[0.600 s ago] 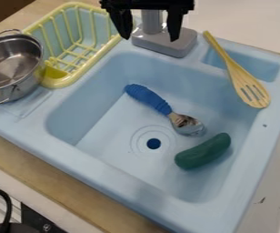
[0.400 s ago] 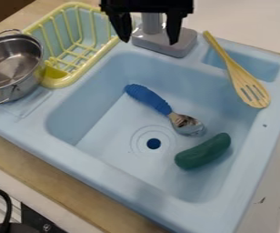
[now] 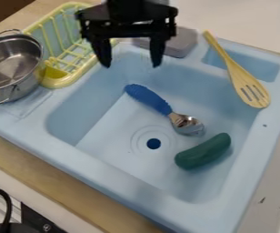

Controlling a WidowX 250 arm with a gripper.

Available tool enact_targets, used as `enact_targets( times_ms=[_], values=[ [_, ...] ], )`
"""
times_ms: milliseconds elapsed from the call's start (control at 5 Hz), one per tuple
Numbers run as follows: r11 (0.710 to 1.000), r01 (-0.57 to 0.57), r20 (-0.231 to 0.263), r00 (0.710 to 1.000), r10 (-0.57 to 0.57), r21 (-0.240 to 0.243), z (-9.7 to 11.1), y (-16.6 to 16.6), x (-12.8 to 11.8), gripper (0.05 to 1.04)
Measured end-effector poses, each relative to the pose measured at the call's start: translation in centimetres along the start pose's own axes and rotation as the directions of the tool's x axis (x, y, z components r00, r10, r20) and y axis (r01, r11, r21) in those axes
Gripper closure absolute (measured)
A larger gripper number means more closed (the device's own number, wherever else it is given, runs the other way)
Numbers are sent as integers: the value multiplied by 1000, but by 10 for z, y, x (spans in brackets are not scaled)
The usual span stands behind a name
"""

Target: Took the spoon from the sink and put it inside the pan

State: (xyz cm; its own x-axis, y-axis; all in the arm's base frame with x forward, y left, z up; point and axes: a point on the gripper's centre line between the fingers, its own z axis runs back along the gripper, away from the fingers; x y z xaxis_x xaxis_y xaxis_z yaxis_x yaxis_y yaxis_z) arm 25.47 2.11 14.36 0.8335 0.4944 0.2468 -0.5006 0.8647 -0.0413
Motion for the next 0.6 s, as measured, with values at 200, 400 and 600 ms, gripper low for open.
enact_targets(
  times_ms=[200, 400, 600],
  values=[
    [991, -129, 9, 992, 129, -23, -5, 0, -12, 87],
    [963, -268, 58, 961, 269, -35, -25, -9, -27, 87],
    [941, -329, 64, 940, 334, -77, -43, -12, -41, 87]
  ],
)
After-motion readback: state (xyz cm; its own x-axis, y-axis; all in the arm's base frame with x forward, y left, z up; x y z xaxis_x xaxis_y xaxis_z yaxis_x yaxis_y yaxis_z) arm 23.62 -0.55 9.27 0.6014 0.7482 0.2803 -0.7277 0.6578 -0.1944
